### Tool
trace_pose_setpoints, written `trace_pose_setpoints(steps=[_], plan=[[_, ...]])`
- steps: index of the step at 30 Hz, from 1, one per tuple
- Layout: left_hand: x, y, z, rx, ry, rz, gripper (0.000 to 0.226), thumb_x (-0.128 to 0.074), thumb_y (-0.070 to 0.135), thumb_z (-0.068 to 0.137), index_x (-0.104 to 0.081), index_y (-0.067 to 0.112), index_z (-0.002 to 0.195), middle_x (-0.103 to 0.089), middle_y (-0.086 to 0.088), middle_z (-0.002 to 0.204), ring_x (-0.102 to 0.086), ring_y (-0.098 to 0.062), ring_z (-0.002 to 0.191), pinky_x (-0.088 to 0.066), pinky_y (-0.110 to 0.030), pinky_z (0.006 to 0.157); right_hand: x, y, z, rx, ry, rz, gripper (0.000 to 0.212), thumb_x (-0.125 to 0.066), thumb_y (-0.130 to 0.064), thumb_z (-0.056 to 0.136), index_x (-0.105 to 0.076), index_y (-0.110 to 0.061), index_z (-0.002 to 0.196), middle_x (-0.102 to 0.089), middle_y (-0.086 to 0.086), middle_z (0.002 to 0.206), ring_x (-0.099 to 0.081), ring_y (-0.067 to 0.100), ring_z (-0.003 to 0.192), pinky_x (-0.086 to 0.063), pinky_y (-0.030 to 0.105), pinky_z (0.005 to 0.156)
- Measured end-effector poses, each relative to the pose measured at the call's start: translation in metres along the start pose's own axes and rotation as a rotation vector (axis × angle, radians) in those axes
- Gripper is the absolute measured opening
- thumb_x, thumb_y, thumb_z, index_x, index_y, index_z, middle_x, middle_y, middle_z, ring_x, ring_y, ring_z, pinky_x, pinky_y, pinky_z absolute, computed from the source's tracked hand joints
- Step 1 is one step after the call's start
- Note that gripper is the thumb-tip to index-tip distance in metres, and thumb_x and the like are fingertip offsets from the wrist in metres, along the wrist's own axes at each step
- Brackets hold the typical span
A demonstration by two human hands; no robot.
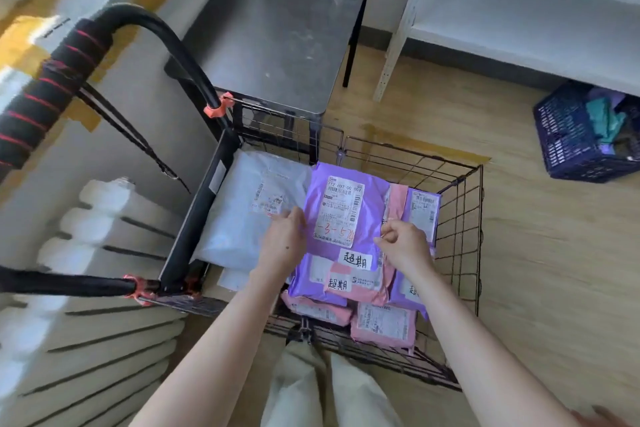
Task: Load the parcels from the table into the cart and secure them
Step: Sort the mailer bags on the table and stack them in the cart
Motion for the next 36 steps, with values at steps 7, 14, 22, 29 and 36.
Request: trace_pose_setpoints(steps=[7,14,22,29,36], plan=[[-0.064,-0.023,0.068,-0.017,0.008,0.158,0.020,-0.053,0.009,0.088,-0.069,0.012,0.098,-0.063,-0.008,0.104,-0.052,-0.032,0.104,-0.041,-0.034,0.079,-0.047,0.033,0.084,-0.061,-0.019,-0.124,0.006,-0.068,-0.018,0.086,-0.069,-0.019,0.091,-0.070,0.000,0.092,-0.065,0.021,0.087,-0.054,0.033,0.077],[-0.110,-0.049,0.109,-0.008,-0.019,0.232,0.032,-0.050,0.003,0.082,-0.067,0.007,0.109,-0.062,-0.013,0.110,-0.050,-0.035,0.104,-0.041,-0.037,0.086,-0.088,0.055,0.141,-0.098,-0.073,-0.159,0.008,-0.066,-0.016,0.085,-0.070,-0.022,0.087,-0.073,-0.002,0.093,-0.067,0.022,0.089,-0.054,0.033,0.080],[-0.133,-0.066,0.125,-0.008,-0.107,0.320,0.034,-0.051,0.013,0.083,-0.063,0.008,0.115,-0.059,-0.010,0.117,-0.048,-0.036,0.109,-0.040,-0.041,0.095,-0.115,0.061,0.172,-0.105,-0.076,-0.191,0.011,-0.064,-0.014,0.087,-0.070,-0.022,0.090,-0.073,-0.001,0.095,-0.067,0.024,0.091,-0.054,0.034,0.080],[-0.131,-0.068,0.125,0.024,-0.148,0.272,0.037,-0.053,0.013,0.083,-0.061,0.011,0.119,-0.055,-0.009,0.120,-0.046,-0.034,0.112,-0.041,-0.041,0.095,-0.113,0.061,0.173,-0.126,-0.077,-0.165,0.021,-0.070,-0.027,0.084,-0.063,-0.021,0.103,-0.071,0.000,0.100,-0.065,0.024,0.095,-0.052,0.032,0.075],[-0.104,-0.054,0.117,0.097,-0.126,0.204,0.032,-0.055,0.013,0.085,-0.060,0.012,0.116,-0.049,-0.011,0.121,-0.043,-0.033,0.114,-0.043,-0.039,0.092,-0.086,0.046,0.161,-0.104,-0.055,-0.135,0.040,-0.074,-0.039,0.080,-0.054,-0.022,0.109,-0.070,0.002,0.099,-0.061,0.024,0.102,-0.051,0.033,0.075]])
Point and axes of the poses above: each hand's wrist, its own z-axis towards the middle knuckle, its own x-axis out of the back of the hand, y = z × x, the point moved 5 cm from there along z, towards the middle knuckle
